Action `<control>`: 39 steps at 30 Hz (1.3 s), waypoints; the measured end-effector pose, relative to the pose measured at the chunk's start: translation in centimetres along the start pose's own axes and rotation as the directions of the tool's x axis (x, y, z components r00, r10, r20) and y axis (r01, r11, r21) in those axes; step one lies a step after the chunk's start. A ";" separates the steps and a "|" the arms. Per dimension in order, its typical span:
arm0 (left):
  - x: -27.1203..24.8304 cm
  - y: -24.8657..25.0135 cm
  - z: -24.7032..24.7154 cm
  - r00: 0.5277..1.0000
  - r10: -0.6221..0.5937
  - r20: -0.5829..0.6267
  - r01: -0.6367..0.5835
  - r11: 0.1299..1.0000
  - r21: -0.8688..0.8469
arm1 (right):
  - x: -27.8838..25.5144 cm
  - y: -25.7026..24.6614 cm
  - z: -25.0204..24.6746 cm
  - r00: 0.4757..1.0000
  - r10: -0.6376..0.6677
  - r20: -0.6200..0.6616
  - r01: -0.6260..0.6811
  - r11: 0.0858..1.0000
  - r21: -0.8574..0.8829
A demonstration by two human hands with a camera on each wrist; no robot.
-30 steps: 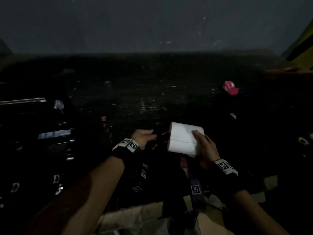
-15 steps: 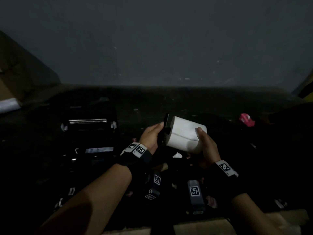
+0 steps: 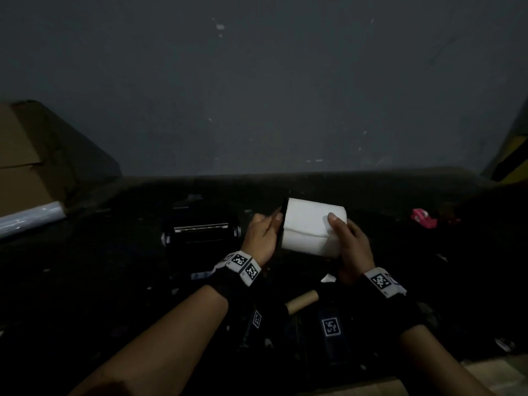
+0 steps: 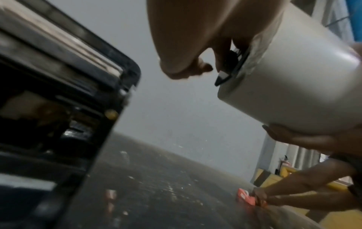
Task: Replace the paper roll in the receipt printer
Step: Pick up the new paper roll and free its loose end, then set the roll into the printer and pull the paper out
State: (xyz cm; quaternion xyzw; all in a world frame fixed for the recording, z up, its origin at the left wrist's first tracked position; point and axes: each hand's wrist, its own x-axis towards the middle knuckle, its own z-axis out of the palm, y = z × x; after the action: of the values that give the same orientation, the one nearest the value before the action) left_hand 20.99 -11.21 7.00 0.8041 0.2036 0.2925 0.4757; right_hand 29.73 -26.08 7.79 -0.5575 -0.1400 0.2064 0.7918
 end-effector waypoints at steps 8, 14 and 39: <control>-1.4 0.9 -5.8 0.991 -0.032 0.129 0.042 0.996 -0.079 | -2.9 0.6 3.8 0.996 -0.071 0.048 0.073 0.997 -0.036; -3.1 0.2 -9.5 0.977 -0.177 0.121 0.203 0.944 -0.259 | -4.2 2.1 6.8 0.989 -0.102 0.111 0.117 0.984 -0.135; -10.3 -7.4 -17.7 0.970 -0.205 0.131 0.224 0.963 -0.153 | -5.0 8.6 13.7 0.971 0.045 0.236 -0.019 0.994 -0.111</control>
State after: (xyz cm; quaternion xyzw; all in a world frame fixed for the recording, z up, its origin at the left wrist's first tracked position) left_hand 1.15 -2.57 4.25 0.7502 0.2369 0.2090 0.5809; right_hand 17.68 -14.70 4.36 -0.5730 -0.2360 0.2766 0.7345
